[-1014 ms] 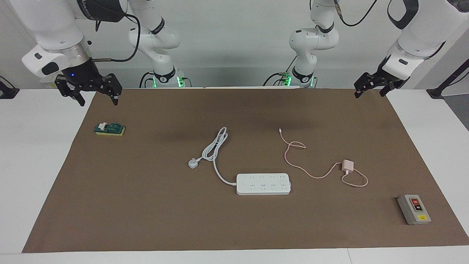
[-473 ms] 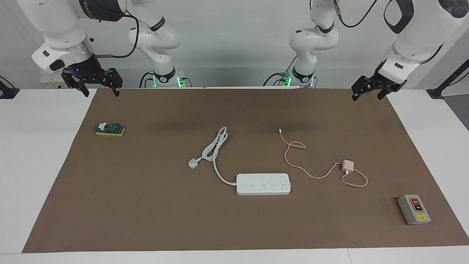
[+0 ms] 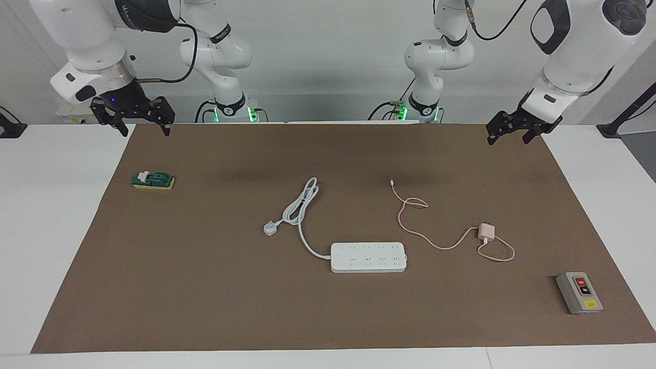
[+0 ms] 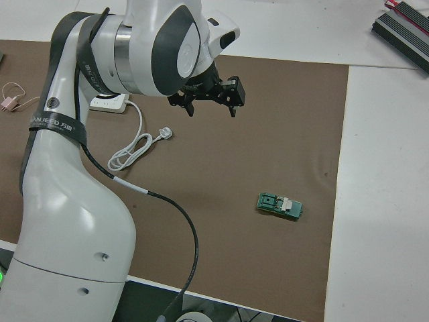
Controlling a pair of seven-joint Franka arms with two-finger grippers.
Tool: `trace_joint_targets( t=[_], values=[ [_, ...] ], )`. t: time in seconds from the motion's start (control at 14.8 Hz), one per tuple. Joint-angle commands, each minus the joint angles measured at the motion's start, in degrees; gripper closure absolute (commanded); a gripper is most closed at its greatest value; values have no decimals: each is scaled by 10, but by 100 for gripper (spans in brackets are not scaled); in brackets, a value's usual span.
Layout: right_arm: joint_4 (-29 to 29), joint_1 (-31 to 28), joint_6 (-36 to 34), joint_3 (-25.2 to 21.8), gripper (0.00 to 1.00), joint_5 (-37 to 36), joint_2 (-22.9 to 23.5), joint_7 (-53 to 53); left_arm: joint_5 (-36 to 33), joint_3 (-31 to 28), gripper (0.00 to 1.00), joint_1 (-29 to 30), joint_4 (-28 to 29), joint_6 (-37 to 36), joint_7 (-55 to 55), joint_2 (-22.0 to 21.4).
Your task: Unplug charger and place it aside
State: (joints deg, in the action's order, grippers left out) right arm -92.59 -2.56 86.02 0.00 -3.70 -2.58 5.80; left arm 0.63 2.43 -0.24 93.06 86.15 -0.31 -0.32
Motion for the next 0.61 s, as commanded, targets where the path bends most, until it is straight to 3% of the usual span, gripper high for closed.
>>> trace_joint_targets(
  t=[0.0,0.54],
  values=[
    [-20,-3,9,5,0,12,-15,-6,-5,5,0,6,8,10,8,-7],
    [-19,-3,8,5,0,17,-15,-4,-5,5,0,3,8,12,8,-7]
  ],
)
